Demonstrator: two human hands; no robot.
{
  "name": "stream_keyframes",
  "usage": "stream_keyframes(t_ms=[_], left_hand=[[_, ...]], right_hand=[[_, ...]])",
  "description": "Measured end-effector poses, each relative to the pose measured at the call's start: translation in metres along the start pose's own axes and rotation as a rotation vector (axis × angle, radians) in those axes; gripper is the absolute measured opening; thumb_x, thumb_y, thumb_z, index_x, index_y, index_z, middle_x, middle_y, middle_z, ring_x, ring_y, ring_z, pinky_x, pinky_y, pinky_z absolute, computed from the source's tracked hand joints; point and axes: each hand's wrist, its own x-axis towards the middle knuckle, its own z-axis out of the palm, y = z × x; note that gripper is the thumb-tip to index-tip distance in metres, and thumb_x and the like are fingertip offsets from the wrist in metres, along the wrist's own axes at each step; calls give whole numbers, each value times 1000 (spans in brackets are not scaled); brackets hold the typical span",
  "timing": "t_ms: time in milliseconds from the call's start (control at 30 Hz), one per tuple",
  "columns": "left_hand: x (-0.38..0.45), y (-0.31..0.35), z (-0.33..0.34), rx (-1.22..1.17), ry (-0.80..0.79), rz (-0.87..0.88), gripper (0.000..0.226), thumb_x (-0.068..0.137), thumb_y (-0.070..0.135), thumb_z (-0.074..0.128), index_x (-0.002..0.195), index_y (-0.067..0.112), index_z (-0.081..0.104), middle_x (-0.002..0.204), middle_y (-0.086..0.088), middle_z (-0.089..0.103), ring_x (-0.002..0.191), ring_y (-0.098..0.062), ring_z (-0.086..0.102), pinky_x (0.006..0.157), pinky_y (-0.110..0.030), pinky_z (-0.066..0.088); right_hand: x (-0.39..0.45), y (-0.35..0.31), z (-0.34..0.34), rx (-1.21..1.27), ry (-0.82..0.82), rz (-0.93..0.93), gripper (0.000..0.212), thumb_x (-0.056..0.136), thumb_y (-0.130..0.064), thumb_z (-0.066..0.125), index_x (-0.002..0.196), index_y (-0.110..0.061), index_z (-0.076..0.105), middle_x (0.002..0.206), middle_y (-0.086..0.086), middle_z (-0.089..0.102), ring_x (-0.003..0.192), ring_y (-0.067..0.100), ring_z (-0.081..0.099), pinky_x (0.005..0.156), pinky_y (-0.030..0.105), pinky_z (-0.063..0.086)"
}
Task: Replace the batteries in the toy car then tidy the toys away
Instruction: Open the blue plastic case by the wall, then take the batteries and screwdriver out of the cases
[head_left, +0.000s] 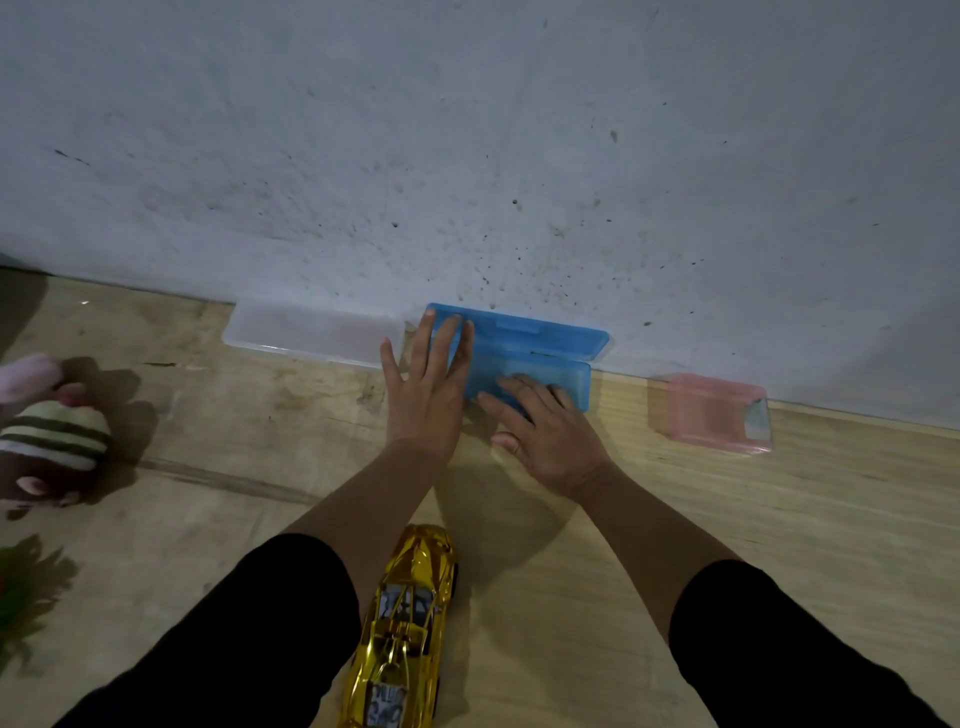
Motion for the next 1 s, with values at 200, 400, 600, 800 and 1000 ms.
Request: stream_keyframes(t_ms=[200, 400, 600, 800, 1000], left_hand=[[1, -4, 10, -5, 47, 17, 81, 96, 27, 46, 148, 22, -15, 154, -7, -17, 136, -23, -32, 111, -57, -6], [-2, -9, 1, -26, 196, -4, 105, 61, 26, 85, 143, 30, 19, 140, -12, 23, 132, -29, 21, 104, -57, 32], [4, -4, -18, 82, 131, -34, 125, 56, 27, 88, 147, 33, 3, 145, -8, 28, 134, -29, 23, 104, -60, 29], [0, -12, -9, 119, 103, 111, 78, 53, 36, 88, 123, 19, 59, 120, -10, 57, 116, -28, 42, 94, -61, 40], [-8, -11, -8, 42, -113, 164, 60, 100, 41, 31, 152, 22, 6, 160, 4, 4, 147, -17, 0, 115, -52, -2]], right_hand=[[4, 4, 3, -33, 79, -19, 50, 100, -45, 8, 136, -24, 36, 128, 14, 56, 121, 25, 37, 92, 43, 46], [-4, 1, -19, -101, 371, 128, 44, 93, -34, 40, 136, -24, 36, 139, 11, 33, 129, 28, 34, 100, 50, 37], [-1, 16, -40, -154, 252, 252, 51, 92, -34, 36, 141, -17, 32, 133, 10, 51, 130, 26, 32, 107, 49, 23], [-25, 5, -25, -97, 195, 223, 48, 99, -34, 26, 134, -7, 42, 114, 13, 60, 103, 28, 55, 82, 37, 48], [-20, 2, -23, -95, 148, 193, 50, 95, -36, 35, 140, -16, 38, 141, 12, 46, 132, 27, 36, 102, 45, 39]])
